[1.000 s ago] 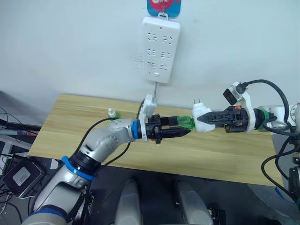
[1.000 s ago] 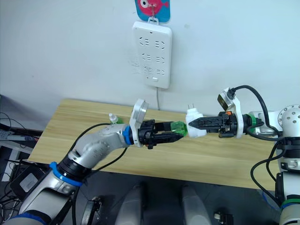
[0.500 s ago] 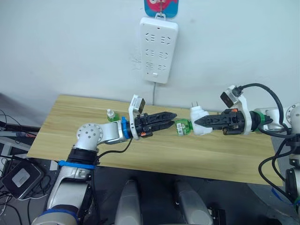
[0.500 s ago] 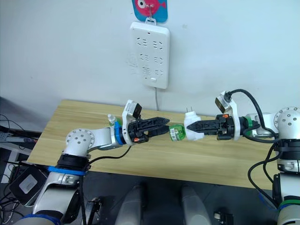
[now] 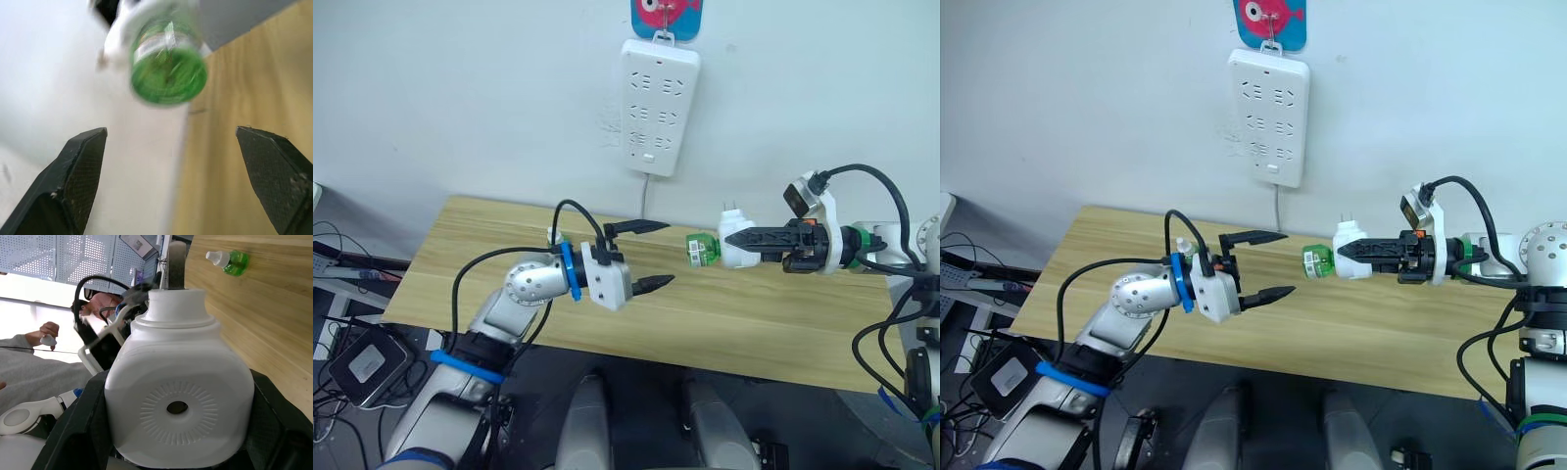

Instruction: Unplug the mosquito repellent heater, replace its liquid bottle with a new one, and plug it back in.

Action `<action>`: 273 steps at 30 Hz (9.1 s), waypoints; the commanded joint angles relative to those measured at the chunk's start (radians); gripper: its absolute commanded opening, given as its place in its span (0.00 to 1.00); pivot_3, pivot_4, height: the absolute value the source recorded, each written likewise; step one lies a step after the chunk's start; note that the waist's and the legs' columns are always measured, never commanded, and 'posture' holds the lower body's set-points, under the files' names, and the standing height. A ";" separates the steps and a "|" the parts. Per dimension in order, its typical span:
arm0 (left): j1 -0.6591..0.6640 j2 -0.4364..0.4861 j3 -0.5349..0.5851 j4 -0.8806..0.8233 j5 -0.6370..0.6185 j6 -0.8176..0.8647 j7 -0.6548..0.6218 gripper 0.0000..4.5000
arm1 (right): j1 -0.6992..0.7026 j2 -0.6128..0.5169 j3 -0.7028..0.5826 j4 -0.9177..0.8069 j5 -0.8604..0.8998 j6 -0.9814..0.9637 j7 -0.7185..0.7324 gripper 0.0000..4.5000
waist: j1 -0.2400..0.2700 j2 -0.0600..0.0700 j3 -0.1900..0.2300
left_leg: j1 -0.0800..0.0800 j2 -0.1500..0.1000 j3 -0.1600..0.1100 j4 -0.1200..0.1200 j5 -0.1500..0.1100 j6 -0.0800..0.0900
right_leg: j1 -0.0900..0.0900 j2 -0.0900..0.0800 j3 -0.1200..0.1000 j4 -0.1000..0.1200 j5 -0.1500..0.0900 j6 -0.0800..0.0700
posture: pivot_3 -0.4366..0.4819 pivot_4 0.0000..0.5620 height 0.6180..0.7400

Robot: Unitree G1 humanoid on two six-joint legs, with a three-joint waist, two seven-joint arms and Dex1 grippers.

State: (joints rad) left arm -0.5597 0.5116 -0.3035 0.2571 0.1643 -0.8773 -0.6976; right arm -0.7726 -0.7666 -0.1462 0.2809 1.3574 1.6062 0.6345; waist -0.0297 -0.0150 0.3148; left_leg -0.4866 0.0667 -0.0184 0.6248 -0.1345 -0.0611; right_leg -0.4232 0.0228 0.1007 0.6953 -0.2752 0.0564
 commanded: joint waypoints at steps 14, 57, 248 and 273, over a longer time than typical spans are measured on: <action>-0.191 -0.096 -0.005 0.259 0.327 -0.367 0.366 0.90 | -0.014 0.014 -0.005 -0.033 0.112 0.008 -0.059 0.67 | -0.006 0.000 0.000 | 0.000 -0.003 -0.002 0.001 0.000 0.001 | 0.001 -0.003 -0.002 0.003 -0.001 0.002 | 0.43 0.47 1.00; -0.040 -0.051 0.223 -0.146 -1.996 2.028 0.321 0.72 | 0.006 -0.035 0.035 -0.097 0.138 0.008 -0.009 0.67 | -0.033 0.000 0.000 | 0.001 -0.004 -0.006 0.003 0.000 0.001 | 0.002 -0.002 -0.004 0.008 -0.004 0.003 | 0.43 0.50 1.00; 0.022 -0.032 0.085 -0.386 -0.638 1.207 -0.436 1.00 | 0.601 0.093 0.350 -0.359 -0.950 -1.394 -0.518 0.19 | -0.043 -0.003 -0.002 | 0.001 -0.005 -0.002 -0.001 0.000 0.001 | 0.002 -0.005 -0.003 0.001 -0.008 0.007 | 0.38 0.46 1.00; 0.193 -0.012 0.184 -0.390 -0.570 1.206 -0.315 1.00 | 0.650 0.188 0.163 -0.513 -1.125 -1.370 -0.247 0.99 | -0.051 -0.002 -0.003 | 0.003 -0.005 -0.004 -0.001 0.000 0.001 | 0.003 -0.006 -0.004 0.004 -0.005 0.004 | 0.39 0.49 1.00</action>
State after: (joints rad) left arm -0.3950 0.4935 -0.1548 -0.0938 -0.4153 0.3255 -1.0571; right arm -0.1233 -0.5602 0.0518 -0.1176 0.1994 0.2105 0.3513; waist -0.0806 -0.0166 0.3114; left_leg -0.4832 0.0616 -0.0219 0.6239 -0.1349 -0.0601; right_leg -0.4200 0.0171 0.0977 0.6994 -0.2804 0.0602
